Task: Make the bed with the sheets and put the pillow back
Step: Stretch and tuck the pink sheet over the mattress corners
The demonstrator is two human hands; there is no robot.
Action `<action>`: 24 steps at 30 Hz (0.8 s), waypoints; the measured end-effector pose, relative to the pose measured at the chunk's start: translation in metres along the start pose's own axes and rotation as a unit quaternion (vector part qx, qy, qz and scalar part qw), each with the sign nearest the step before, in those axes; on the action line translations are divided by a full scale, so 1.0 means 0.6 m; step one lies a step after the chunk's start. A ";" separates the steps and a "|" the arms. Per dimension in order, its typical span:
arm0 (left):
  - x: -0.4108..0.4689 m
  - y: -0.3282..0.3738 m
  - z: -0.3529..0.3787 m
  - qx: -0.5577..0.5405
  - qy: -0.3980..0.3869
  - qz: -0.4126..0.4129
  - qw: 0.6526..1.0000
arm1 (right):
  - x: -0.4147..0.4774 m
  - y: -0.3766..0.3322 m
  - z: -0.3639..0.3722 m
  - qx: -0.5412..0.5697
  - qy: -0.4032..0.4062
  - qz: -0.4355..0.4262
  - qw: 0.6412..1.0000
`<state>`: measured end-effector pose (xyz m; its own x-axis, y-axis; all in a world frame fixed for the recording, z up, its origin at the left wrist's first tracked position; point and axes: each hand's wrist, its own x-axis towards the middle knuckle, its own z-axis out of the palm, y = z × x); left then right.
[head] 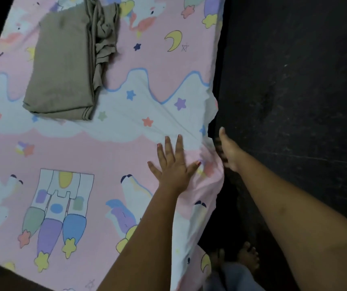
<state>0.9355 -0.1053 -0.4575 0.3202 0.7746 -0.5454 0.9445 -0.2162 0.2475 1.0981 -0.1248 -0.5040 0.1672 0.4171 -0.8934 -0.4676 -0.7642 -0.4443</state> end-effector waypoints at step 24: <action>0.131 0.118 -0.015 0.082 0.242 0.008 0.967 | 0.149 -0.195 -0.006 -0.248 0.291 -0.138 0.914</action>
<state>1.0270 -0.0544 -0.4758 0.3000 0.9493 -0.0942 0.9515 -0.2908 0.1004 1.1707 0.0003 -0.5322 0.7201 0.4055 -0.5631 0.0887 -0.8586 -0.5049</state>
